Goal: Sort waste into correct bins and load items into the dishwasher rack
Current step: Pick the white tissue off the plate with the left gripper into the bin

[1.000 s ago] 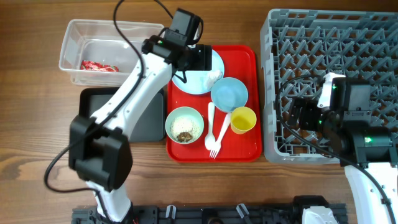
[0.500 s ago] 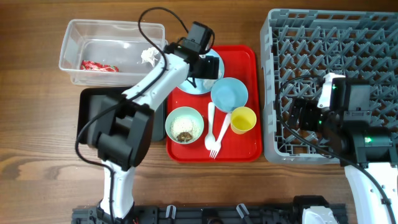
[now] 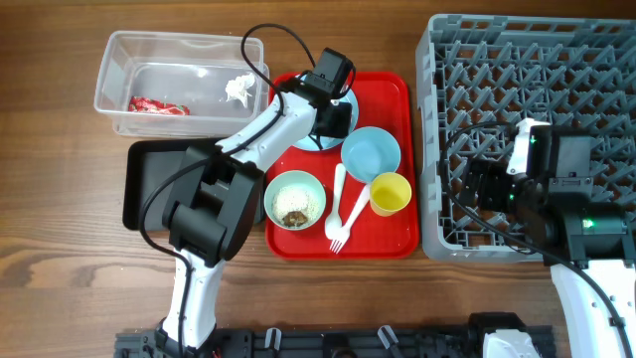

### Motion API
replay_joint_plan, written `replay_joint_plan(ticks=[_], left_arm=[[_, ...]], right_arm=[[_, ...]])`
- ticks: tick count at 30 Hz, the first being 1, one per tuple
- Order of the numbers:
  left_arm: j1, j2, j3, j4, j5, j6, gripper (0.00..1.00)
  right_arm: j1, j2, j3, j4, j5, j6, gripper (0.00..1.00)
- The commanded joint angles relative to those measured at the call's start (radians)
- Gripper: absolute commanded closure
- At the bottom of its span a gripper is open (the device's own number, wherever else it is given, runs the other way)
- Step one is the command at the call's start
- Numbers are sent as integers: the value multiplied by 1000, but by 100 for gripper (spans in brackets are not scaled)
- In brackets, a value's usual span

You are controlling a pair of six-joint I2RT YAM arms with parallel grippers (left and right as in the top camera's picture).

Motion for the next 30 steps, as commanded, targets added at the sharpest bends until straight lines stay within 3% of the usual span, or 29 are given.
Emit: replay_joint_plan(ticks=[1, 2, 3, 10, 15, 22, 30], left_arm=[[0, 19, -2, -10, 8, 12, 80], [0, 19, -2, -16, 7, 12, 92], [0, 19, -2, -21, 7, 12, 96], [19, -56, 0, -56, -3, 12, 96], [70, -212, -1, -87, -111, 12, 96], [216, -373, -1, -113, -170, 8, 96], [422, -325, -4, -148, -169, -130, 96]], right_arm=[[0, 7, 24, 0, 17, 19, 0], [0, 7, 24, 0, 17, 18, 0], [0, 7, 24, 0, 17, 18, 0], [0, 7, 24, 2, 18, 18, 0], [0, 7, 24, 4, 18, 17, 0], [0, 7, 24, 7, 18, 18, 0], [0, 7, 24, 6, 17, 18, 0]])
